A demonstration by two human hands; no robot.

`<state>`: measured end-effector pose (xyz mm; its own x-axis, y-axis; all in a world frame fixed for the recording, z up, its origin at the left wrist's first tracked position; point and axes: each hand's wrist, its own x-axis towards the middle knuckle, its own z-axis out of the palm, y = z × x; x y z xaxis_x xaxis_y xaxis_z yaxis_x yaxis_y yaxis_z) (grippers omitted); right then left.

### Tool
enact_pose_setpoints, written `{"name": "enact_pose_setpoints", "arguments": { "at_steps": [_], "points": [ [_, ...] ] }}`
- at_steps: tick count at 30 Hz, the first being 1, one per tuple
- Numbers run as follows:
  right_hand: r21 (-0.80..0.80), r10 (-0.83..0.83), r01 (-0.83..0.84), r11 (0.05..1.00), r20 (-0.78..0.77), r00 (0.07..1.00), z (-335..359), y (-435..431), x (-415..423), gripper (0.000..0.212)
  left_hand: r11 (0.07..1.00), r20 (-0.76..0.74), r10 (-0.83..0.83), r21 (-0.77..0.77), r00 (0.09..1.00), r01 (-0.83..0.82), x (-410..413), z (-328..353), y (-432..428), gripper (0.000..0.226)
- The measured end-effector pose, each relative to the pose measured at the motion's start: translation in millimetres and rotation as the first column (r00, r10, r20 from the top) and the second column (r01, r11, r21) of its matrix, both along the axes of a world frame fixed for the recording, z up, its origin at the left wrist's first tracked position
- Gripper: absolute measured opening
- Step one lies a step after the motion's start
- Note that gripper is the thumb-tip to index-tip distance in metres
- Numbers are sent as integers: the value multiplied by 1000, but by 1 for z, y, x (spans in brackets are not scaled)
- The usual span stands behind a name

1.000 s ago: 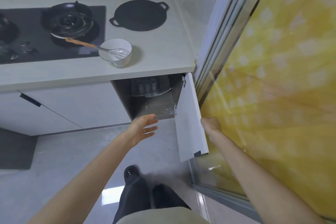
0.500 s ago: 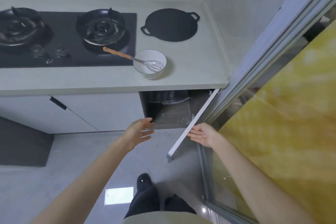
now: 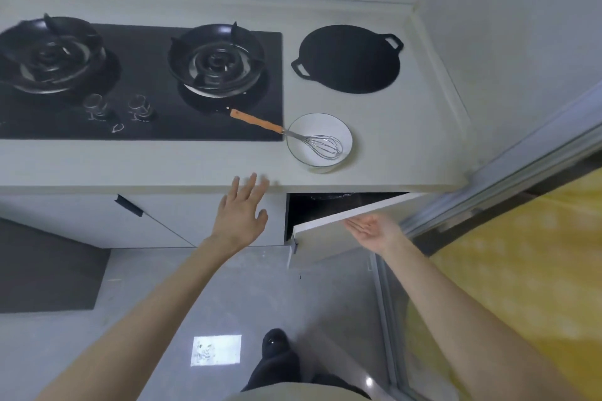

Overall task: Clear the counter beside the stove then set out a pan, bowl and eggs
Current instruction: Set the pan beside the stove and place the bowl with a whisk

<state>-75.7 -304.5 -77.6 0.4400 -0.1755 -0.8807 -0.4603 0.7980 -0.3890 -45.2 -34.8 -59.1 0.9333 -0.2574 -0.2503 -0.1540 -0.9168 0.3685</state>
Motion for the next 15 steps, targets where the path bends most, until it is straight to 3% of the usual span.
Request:
{"name": "enact_pose_setpoints", "arguments": {
  "at_steps": [4,8,12,15],
  "points": [
    [26,-98,97,995,33,995,-3,11,19,83,989,-61,-67,127,996,74,17,-5,-1,64],
    [27,-203,202,979,43,978,-14,21,35,75,981,-41,-83,175,996,89,29,-11,-1,63],
    [35,-217,214,976,95,972,-17,28,44,95,975,10,-104,199,995,100,36,-14,-1,61],
    [54,-213,209,976,81,974,-16,33,47,82,977,21,-115,186,993,109,36,-16,2,63]
  ]
}}
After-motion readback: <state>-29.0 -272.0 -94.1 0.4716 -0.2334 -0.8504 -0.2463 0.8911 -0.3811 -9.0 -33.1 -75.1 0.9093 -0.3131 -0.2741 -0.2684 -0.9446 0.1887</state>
